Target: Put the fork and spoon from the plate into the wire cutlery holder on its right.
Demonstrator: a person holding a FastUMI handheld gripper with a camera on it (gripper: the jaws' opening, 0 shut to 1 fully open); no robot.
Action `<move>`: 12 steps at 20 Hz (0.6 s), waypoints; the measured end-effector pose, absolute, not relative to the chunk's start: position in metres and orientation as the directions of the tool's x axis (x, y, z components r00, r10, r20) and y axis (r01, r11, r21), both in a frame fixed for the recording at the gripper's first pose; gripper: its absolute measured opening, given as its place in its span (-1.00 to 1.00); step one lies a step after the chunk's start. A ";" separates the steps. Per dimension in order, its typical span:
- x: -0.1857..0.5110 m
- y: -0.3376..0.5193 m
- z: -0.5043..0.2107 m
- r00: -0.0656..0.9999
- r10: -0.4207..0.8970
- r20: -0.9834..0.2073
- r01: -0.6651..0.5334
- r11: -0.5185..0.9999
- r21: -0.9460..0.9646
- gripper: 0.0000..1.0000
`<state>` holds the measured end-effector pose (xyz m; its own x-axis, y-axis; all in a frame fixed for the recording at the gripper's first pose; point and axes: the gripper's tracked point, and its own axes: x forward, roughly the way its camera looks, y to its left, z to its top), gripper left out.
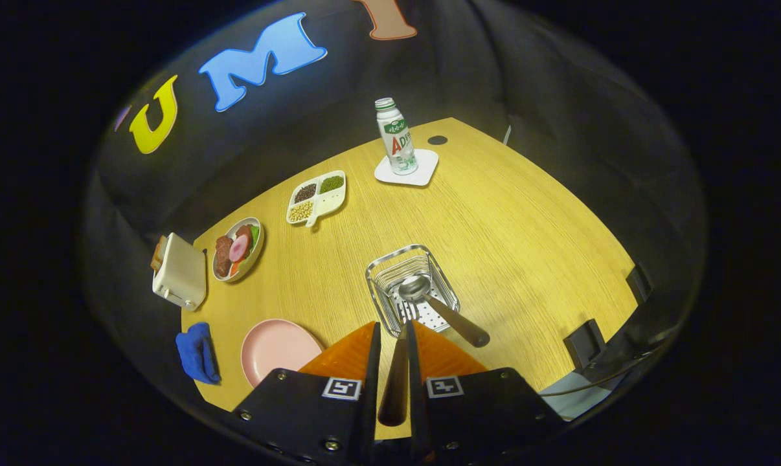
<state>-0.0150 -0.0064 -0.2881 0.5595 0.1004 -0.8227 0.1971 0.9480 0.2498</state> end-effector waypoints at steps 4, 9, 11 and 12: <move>-0.004 -0.008 -0.271 0.614 0.096 -0.783 0.167 0.954 0.248 0.18; 0.021 -0.013 -0.216 0.762 0.063 -0.644 0.117 0.965 0.233 0.21; 0.032 -0.015 -0.182 0.836 0.048 -0.547 0.088 0.972 0.220 0.20; 0.038 -0.015 -0.162 0.870 0.042 -0.491 0.073 0.974 0.213 0.20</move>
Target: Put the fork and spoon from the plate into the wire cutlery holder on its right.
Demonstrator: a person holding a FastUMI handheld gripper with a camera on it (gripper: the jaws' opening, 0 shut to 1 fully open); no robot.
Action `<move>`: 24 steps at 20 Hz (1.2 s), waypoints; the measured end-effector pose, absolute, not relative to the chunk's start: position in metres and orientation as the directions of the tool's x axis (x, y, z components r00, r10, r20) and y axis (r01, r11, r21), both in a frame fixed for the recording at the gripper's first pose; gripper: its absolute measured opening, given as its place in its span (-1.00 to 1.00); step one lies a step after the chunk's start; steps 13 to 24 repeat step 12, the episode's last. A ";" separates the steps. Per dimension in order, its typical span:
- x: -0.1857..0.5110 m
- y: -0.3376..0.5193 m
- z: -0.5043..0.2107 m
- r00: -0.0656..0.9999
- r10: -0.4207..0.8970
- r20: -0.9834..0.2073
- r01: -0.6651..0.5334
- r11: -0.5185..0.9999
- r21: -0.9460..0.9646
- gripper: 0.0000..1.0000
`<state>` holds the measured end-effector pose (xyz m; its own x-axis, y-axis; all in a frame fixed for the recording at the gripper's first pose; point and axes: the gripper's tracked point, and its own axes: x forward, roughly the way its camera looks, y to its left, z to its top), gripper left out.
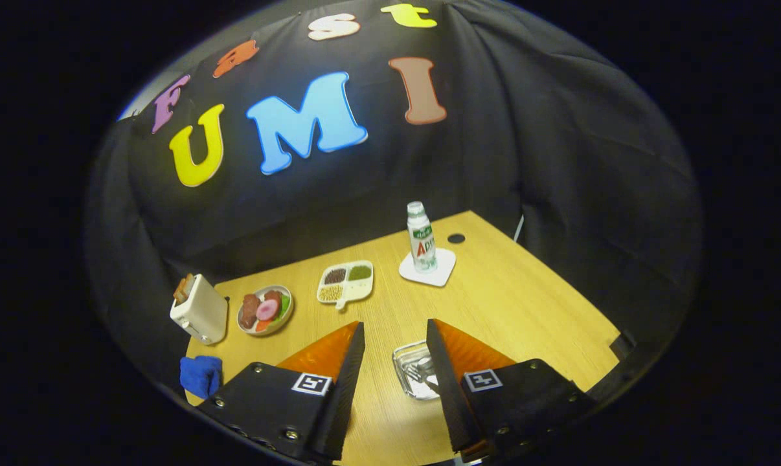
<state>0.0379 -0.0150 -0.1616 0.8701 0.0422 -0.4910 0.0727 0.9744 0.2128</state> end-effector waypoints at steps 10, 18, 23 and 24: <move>0.055 -0.009 -0.024 0.990 0.018 -0.140 -0.006 0.996 0.086 0.19; 0.057 -0.009 -0.013 0.993 0.016 -0.118 -0.005 0.996 0.091 0.19; 0.057 -0.009 -0.013 0.993 0.016 -0.118 -0.005 0.996 0.091 0.19; 0.057 -0.009 -0.013 0.993 0.016 -0.118 -0.005 0.996 0.091 0.19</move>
